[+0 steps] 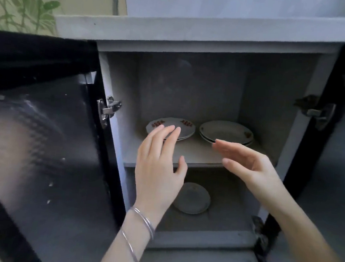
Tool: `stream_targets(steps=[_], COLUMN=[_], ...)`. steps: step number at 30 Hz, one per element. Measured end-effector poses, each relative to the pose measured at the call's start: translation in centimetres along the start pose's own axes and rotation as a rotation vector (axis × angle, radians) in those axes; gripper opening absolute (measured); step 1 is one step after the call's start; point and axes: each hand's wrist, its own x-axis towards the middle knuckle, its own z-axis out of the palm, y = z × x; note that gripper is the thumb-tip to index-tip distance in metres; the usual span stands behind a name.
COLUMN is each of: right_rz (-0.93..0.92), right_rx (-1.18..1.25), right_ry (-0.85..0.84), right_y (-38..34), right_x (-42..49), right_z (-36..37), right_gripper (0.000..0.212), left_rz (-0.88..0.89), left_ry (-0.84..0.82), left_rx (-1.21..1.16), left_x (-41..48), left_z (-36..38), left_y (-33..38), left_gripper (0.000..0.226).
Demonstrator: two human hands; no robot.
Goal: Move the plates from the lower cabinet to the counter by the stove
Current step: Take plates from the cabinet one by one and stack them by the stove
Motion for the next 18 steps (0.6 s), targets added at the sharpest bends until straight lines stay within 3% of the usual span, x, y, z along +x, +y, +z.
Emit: stream_targets(steps=[7, 12, 18], right_rz=[0.112, 0.132, 0.206], right_rx=[-0.192, -0.412, -0.639], right_ry=[0.116, 0.204, 0.275], right_y=[6.5, 10.8, 15.0], right_x=[4.2, 8.0, 9.8], right_z=[-3.9, -4.9, -7.0], right_gripper=[0.036, 0.032, 0.034], left_rz=[0.065, 0.16, 0.148], left_ry=[-0.309, -0.417, -0.509], left_rx=[0.07, 0.061, 0.019], left_x=[2.7, 4.3, 3.7], left_z=[8.0, 13.9, 19.7], left_y=[-4.3, -5.8, -7.6], left_gripper=[0.052, 0.05, 0.06])
